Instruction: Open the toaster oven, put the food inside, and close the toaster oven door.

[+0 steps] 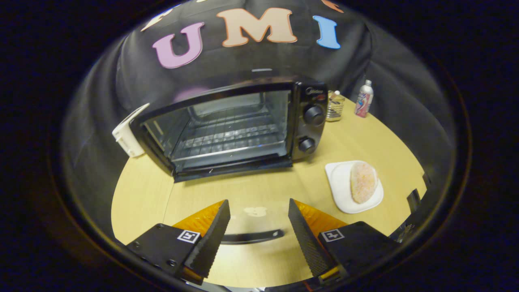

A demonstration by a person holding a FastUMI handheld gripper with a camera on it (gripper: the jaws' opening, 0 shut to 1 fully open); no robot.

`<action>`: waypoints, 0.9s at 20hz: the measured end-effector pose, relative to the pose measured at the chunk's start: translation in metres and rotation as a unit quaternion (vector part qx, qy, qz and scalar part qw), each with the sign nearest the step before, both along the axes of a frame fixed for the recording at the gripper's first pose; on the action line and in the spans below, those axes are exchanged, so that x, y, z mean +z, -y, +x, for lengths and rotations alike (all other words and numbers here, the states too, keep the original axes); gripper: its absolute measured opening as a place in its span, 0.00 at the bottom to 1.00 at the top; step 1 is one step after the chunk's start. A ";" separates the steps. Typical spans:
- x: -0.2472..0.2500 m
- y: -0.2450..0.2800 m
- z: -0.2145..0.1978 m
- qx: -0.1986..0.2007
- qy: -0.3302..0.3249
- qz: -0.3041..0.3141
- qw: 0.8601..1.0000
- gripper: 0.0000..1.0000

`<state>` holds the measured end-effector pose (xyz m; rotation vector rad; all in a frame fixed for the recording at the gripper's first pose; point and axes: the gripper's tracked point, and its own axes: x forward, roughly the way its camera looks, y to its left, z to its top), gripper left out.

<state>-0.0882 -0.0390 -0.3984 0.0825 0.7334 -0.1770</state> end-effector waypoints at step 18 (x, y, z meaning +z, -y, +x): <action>-0.018 0.197 0.015 -0.213 -0.037 -0.041 0.975 0.92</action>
